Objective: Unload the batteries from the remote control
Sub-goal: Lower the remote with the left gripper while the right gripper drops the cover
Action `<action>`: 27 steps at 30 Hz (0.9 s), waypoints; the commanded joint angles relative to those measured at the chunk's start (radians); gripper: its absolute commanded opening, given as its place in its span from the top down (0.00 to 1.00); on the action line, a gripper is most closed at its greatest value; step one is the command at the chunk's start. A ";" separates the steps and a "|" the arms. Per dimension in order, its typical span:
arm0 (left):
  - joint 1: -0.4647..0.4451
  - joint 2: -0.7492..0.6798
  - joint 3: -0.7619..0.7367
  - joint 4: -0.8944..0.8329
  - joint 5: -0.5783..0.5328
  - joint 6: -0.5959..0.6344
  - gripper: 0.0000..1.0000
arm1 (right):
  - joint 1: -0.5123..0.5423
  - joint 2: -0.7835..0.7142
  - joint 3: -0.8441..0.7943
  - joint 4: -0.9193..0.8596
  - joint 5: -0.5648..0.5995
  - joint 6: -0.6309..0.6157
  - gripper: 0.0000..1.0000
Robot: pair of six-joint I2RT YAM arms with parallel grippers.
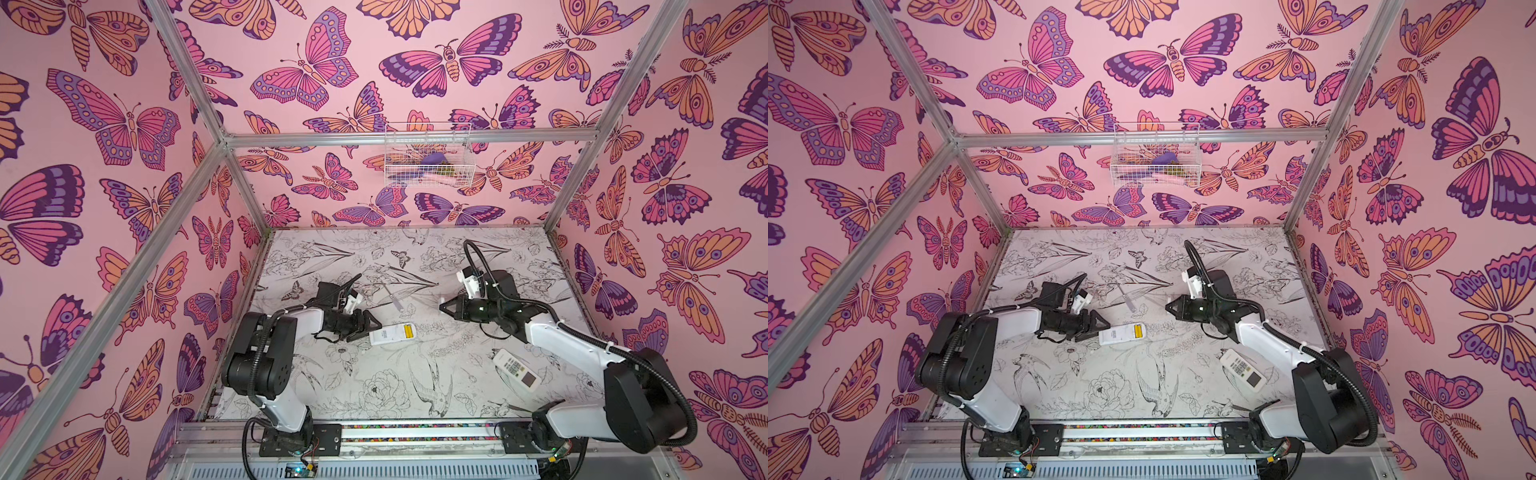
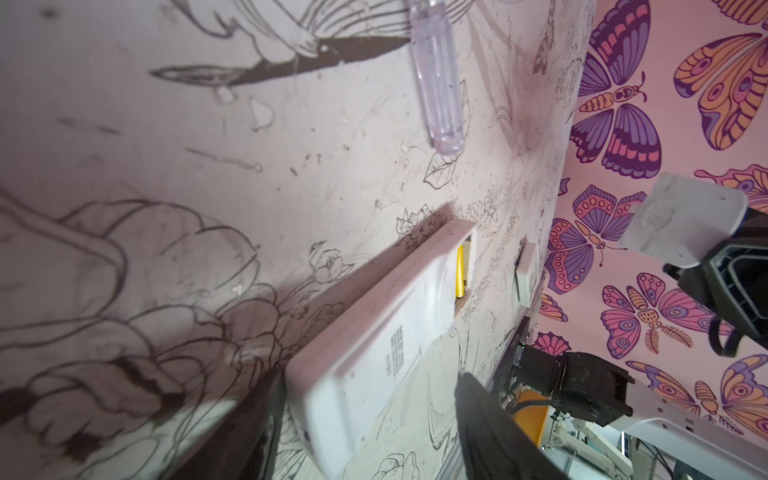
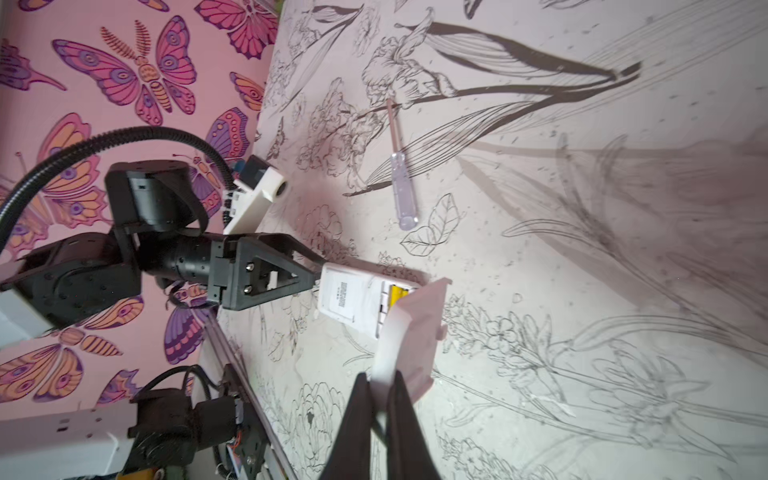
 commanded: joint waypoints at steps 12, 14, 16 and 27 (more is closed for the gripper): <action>-0.002 -0.172 0.000 -0.070 -0.134 0.119 0.11 | -0.083 0.044 0.098 -0.310 0.154 -0.155 0.96; -0.001 -0.202 -0.010 -0.068 -0.146 0.144 0.07 | -0.083 0.063 0.116 -0.331 0.186 -0.171 0.96; -0.002 -0.219 -0.014 -0.067 -0.153 0.168 0.05 | -0.085 0.089 0.141 -0.369 0.235 -0.188 0.96; 0.003 -0.294 0.033 -0.155 -0.248 0.297 0.00 | -0.104 0.246 0.244 -0.472 0.404 -0.223 0.95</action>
